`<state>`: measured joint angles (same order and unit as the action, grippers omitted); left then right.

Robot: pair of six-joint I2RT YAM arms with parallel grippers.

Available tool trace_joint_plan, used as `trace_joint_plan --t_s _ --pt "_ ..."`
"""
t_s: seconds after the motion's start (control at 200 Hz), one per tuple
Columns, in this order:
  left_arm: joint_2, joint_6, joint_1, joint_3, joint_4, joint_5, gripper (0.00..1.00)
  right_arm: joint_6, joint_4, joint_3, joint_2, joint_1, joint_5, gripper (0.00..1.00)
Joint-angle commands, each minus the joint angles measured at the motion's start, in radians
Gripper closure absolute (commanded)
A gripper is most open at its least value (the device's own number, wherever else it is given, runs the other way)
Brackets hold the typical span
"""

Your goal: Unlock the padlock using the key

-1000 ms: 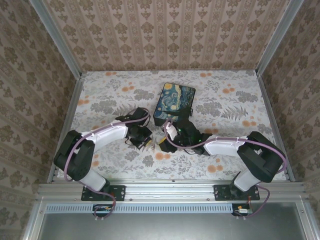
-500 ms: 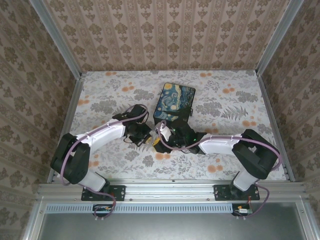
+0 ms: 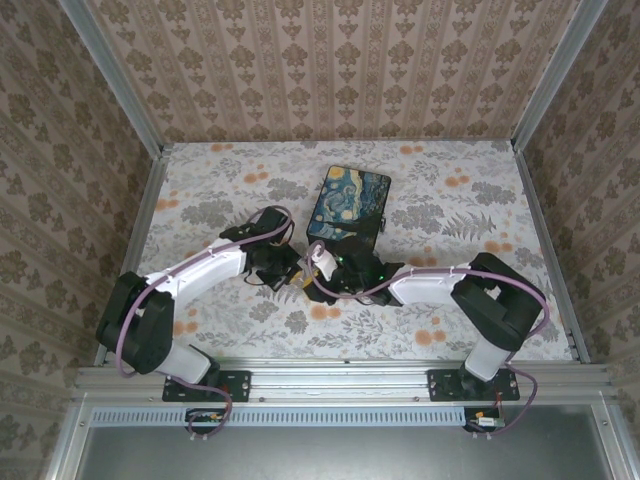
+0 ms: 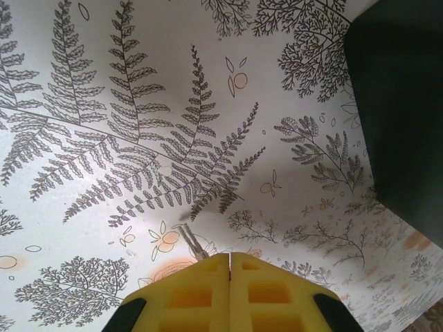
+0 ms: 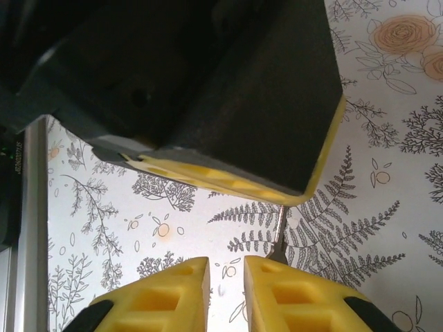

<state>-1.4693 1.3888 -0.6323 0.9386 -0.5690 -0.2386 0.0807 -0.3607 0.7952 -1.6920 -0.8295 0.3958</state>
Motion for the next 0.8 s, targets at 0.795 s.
trace_joint_plan --t_s 0.795 --pt "0.046 0.04 0.009 -0.01 -0.006 -0.015 1.0 0.016 -0.069 0.022 -0.057 -0.004 -0.062 1.0"
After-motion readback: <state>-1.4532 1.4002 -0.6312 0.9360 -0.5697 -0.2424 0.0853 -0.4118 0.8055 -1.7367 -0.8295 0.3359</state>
